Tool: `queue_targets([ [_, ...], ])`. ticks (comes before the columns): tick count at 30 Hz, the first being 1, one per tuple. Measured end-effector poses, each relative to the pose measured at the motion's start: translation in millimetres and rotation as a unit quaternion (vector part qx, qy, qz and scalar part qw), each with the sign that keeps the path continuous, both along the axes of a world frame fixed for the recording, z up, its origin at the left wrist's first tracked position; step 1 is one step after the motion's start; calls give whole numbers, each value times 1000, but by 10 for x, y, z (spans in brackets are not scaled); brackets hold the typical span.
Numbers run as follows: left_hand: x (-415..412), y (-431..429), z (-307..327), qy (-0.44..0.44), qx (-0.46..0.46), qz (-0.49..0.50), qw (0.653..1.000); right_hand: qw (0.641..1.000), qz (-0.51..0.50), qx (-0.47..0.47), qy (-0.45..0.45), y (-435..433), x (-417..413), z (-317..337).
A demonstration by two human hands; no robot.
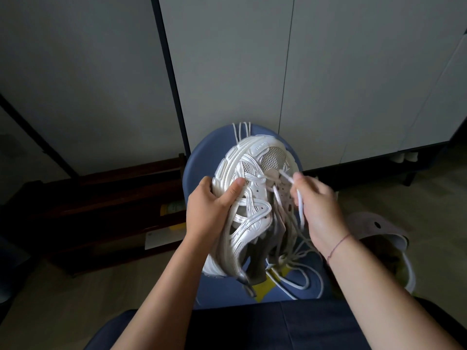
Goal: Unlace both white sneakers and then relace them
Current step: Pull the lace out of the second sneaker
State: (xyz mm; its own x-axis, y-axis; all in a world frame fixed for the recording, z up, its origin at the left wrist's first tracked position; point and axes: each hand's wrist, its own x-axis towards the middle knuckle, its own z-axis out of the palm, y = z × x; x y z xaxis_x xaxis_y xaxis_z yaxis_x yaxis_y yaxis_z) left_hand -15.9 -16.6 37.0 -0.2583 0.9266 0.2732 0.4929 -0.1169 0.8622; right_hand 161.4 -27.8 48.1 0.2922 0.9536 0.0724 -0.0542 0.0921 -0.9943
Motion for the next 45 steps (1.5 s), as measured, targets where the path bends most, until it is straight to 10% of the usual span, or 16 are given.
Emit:
queue_targets([
  [15,96,-61,38,136,-6,-4,991,898,-39,98,-427,-19,-40,-93],
  [18,83,-59,40,115,-4,-18,993,956,16,78,-283,-28,-67,-65],
  [20,57,-49,38,78,-6,-28,997,996,73,46,-26,-32,-76,-30],
  [22,22,-36,41,25,-14,-40,999,964,126,20,234,-18,-31,10],
  [25,-18,-12,63,-35,-20,-55,998,909,150,-17,389,2,63,74],
  [27,-24,-7,68,-35,-11,-56,998,945,113,-22,306,21,110,81],
  [29,-16,-17,75,1,-1,-41,999,999,28,24,37,48,170,23],
  [36,72,-36,35,126,4,-20,992,883,-61,164,-434,20,62,-64],
  [45,-65,-12,70,39,9,-1,999,984,-96,120,-85,42,254,32],
])
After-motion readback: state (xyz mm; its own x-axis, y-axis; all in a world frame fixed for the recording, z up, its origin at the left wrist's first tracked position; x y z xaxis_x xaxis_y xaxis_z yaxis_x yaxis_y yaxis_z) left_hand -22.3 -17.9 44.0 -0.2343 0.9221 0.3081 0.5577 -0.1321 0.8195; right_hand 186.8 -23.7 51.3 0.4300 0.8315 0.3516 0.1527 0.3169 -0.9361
